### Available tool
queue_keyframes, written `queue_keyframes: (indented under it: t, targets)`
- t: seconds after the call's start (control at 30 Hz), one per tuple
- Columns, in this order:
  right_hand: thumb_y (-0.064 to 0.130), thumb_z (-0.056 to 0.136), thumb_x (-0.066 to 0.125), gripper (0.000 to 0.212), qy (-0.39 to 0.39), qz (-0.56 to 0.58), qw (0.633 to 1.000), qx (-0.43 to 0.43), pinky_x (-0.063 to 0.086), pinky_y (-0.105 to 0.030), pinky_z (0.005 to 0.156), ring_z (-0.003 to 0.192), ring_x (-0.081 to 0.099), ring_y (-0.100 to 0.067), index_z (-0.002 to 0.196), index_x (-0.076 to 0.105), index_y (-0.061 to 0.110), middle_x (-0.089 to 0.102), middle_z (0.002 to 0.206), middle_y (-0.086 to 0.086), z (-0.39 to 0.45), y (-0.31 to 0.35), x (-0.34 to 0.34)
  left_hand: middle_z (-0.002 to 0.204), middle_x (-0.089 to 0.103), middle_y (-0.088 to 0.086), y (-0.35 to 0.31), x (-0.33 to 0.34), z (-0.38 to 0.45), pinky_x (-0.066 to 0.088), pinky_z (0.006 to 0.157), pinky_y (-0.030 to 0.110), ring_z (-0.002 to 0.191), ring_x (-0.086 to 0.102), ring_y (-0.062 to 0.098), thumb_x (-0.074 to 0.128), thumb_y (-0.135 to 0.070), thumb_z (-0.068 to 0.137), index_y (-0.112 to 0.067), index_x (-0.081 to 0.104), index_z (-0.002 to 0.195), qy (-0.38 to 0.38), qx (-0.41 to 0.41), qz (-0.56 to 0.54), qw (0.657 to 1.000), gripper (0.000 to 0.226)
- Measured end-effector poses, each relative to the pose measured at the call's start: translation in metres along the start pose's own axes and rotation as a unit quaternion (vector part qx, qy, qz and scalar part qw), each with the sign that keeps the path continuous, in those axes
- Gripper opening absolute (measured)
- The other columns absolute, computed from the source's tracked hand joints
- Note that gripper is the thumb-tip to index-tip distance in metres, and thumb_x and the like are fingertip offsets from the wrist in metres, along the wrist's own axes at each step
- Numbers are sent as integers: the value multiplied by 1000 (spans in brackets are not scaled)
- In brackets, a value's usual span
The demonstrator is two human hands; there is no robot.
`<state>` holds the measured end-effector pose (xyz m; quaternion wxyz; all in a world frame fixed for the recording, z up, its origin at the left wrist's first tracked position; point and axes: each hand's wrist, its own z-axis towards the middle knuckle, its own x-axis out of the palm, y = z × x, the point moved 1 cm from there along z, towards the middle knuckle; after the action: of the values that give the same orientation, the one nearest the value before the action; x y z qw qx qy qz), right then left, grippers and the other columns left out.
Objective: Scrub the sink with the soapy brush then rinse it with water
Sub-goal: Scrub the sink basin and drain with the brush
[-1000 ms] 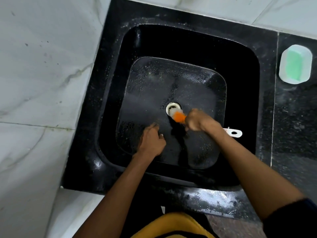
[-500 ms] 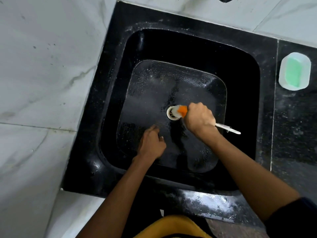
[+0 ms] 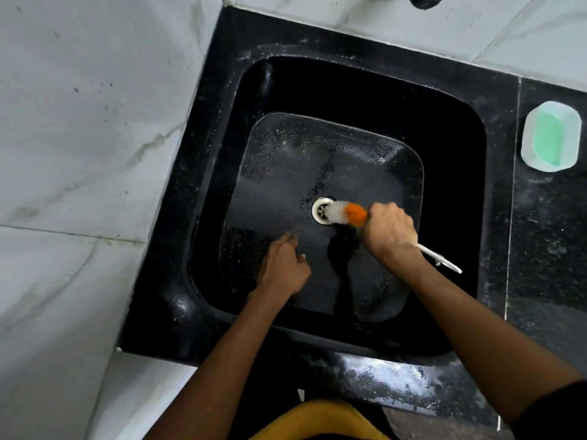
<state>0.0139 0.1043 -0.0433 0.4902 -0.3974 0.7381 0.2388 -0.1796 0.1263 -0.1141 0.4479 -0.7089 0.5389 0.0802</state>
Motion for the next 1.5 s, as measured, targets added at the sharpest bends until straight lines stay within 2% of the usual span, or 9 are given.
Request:
queue_keyframes:
  t: [0.2, 0.37, 0.5, 0.77, 0.9, 1.03, 1.17, 1.33, 1.5]
  targets:
    - [18, 89, 52, 21, 65, 1, 995, -71, 48, -38, 78, 96, 63, -36, 104, 63, 8, 63, 101, -15, -23, 15, 13, 156, 38, 13, -1, 0, -1, 29, 119, 34, 143, 37, 29, 58, -18, 91, -3, 47, 144, 6, 4, 6, 1000, 56]
    - [14, 88, 51, 22, -7, 72, 997, 42, 49, -39, 80, 98, 63, -38, 103, 66, 7, 65, 100, -18, -6, 3, 12, 155, 40, 14, -2, 1, 0, 28, 119, 32, 142, 38, 29, 58, -17, 91, -1, 48, 143, 1, 2, 7, 1000, 56]
    - [20, 86, 55, 20, 74, 58, 994, -47, 49, -38, 77, 93, 64, -39, 99, 65, 8, 65, 95, -18, -40, 9, 27, 156, 38, 14, -1, 1, 0, 27, 120, 33, 143, 36, 30, 57, -16, 92, -1, 48, 143, 7, 2, 5, 1000, 54]
    - [21, 82, 54, 28, 5, 179, 978, 111, 51, -40, 78, 92, 63, -43, 102, 70, 12, 66, 93, -24, -15, -24, 54, 156, 39, 14, 1, 1, 1, 29, 119, 33, 143, 37, 29, 58, -17, 91, -1, 50, 141, 2, -7, 3, 1000, 53]
    - [22, 91, 52, 30, 120, 145, 982, 7, 48, -41, 82, 98, 60, -43, 118, 65, 25, 64, 102, -24, -46, -25, 87, 156, 38, 13, 1, 3, 0, 27, 121, 34, 144, 35, 28, 57, -17, 92, -2, 47, 144, 8, -5, 5, 1000, 55]
    - [21, 87, 53, 27, 41, 137, 988, 57, 49, -40, 79, 94, 62, -42, 110, 66, 21, 66, 98, -22, -23, -31, 78, 157, 36, 12, 2, 3, 1, 26, 121, 33, 145, 33, 27, 58, -18, 92, -3, 46, 145, 4, -10, 4, 1000, 56]
    - [21, 86, 50, 28, 122, 40, 990, -56, 47, -36, 82, 99, 63, -35, 111, 62, 18, 65, 105, -15, -37, -15, 78, 158, 35, 12, 1, 4, 0, 24, 121, 33, 146, 32, 27, 57, -16, 92, -3, 45, 146, 8, -11, 1, 1000, 56]
    - [19, 92, 47, 22, 43, -8, 999, 17, 51, -34, 79, 96, 67, -31, 104, 65, 15, 68, 103, -10, -9, -31, 57, 158, 35, 12, 1, 1, -2, 25, 121, 32, 146, 33, 26, 57, -16, 93, -2, 44, 146, 7, -15, -2, 1000, 56]
    - [16, 96, 40, 24, 122, -26, 987, -99, 50, -35, 78, 96, 66, -29, 104, 63, 14, 67, 105, -9, -37, -12, 69, 158, 36, 11, -1, 1, -2, 26, 121, 33, 145, 33, 26, 57, -16, 93, -3, 45, 145, 5, -14, 2, 1000, 56]
